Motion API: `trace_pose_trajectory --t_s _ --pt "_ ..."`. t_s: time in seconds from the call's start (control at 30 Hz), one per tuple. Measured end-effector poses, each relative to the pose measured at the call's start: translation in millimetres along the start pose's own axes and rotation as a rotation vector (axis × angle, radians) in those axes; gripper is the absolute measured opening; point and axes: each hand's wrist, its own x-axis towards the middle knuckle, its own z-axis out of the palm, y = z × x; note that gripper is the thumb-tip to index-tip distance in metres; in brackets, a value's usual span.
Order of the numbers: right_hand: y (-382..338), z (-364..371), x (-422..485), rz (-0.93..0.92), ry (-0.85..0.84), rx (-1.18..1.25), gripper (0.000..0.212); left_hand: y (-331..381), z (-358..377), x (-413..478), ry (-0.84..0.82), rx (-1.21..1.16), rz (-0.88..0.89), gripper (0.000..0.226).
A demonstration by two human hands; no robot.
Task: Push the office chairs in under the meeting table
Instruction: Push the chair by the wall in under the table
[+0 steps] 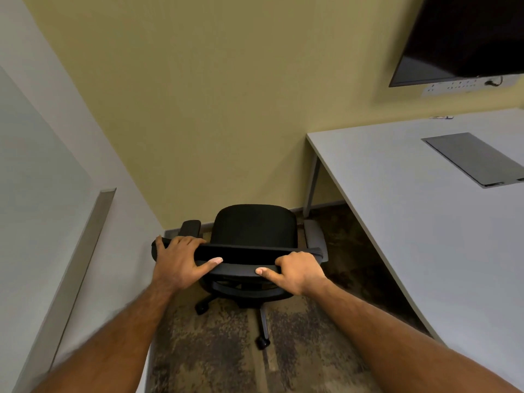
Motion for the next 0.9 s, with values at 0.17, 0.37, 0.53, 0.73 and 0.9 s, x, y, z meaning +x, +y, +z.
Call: trace_pose_trajectory --t_s 0.17,0.37,0.53,0.73,0.9 --pt "-15.3 7.9 -6.8 0.067 -0.005 0.016 0.076 -12.8 -4.6 23.9 -0.04 -0.011 0.107 0.09" --pt "-4.1 6.6 -15.5 0.115 -0.003 0.029 0.082 4.3 -8.4 56.8 -0.063 0.005 0.242 0.092" --pt "15.9 5.9 -24.3 0.132 0.05 0.011 0.07 30.7 -12.1 86.1 -0.09 -0.025 0.34 0.094" --pt "42.2 19.9 -34.6 -0.003 0.316 -0.029 0.056 58.6 -9.6 121.5 -0.109 0.008 0.407 0.095" --pt "52.7 13.1 -29.2 0.273 0.309 -0.071 0.079 79.7 -3.2 150.5 -0.128 0.024 0.414 0.103"
